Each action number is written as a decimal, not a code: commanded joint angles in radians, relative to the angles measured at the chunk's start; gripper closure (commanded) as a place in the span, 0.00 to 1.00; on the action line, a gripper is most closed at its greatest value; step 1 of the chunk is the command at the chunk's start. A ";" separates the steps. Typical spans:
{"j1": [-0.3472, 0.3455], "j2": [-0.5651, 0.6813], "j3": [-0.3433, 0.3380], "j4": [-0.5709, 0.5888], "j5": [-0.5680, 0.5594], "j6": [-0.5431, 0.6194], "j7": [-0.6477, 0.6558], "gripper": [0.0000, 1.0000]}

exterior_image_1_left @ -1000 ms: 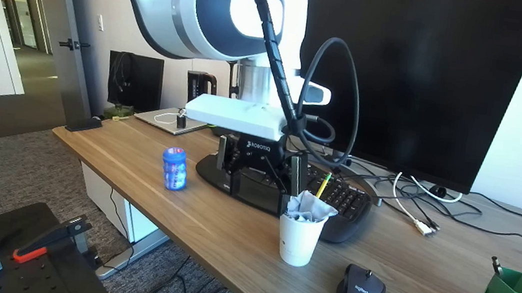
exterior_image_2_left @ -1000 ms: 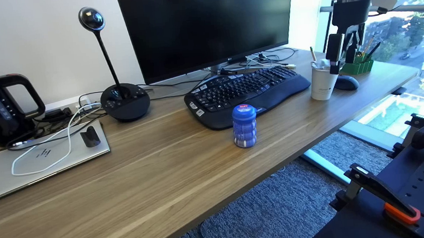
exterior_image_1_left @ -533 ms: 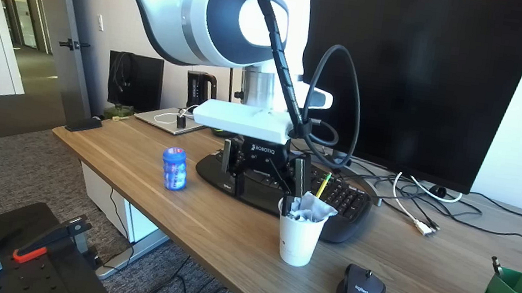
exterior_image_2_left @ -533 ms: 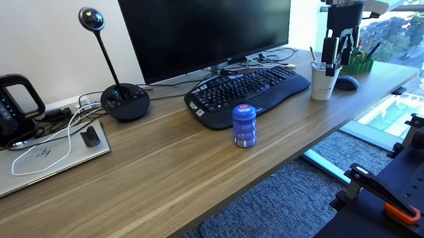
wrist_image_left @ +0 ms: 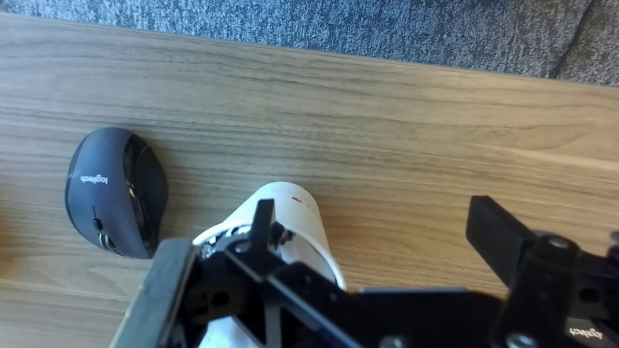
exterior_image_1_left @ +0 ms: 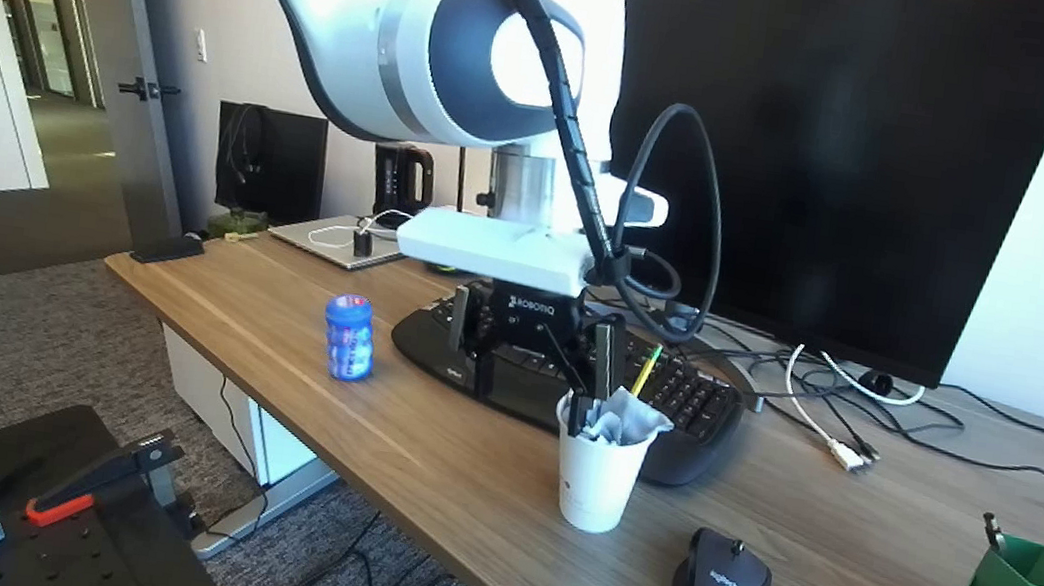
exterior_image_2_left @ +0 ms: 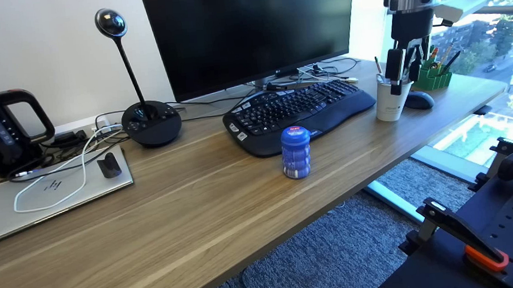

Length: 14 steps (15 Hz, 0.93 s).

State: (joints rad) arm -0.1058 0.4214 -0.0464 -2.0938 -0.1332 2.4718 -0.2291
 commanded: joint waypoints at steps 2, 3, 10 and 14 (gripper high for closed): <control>0.017 0.029 -0.015 0.043 -0.031 -0.043 0.020 0.00; 0.017 0.032 -0.016 0.046 -0.032 -0.047 0.020 0.00; 0.019 0.051 -0.018 0.069 -0.047 -0.062 0.021 0.00; 0.020 0.055 -0.019 0.076 -0.054 -0.074 0.022 0.00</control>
State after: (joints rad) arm -0.1035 0.4574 -0.0497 -2.0494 -0.1574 2.4303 -0.2290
